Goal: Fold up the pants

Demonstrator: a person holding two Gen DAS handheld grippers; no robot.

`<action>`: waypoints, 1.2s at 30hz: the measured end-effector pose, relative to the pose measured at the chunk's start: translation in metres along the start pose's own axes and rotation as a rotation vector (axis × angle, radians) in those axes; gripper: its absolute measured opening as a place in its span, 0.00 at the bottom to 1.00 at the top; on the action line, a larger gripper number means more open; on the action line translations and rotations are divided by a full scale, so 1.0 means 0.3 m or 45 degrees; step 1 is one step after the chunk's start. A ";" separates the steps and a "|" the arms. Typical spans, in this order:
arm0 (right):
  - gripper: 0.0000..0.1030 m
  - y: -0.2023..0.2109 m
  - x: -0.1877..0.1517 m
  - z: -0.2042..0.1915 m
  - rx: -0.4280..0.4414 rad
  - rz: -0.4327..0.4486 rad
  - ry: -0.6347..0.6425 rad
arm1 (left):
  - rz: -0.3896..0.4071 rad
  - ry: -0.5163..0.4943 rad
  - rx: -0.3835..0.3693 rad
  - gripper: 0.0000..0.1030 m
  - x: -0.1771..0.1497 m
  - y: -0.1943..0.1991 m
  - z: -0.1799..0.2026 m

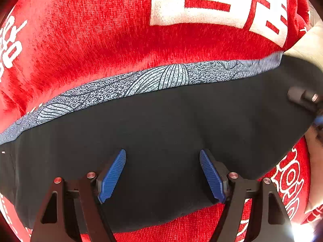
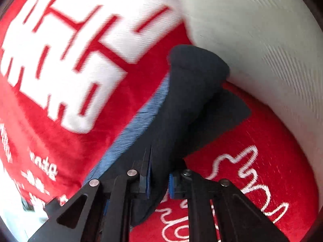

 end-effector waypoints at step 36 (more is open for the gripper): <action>0.35 -0.383 -0.844 -0.686 -0.579 -0.274 1.521 | -0.173 0.417 0.027 0.85 -0.464 0.171 -1.160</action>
Point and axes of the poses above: each gripper's, at about its wrist camera, not at the fingertips, and y roughly against the way its jaws point, z to its right, x to its top, the point moved 7 cm from there along -y, roughly the way its jaws point, and after that the axes turned 8 degrees about x, right-handed, at the moved point
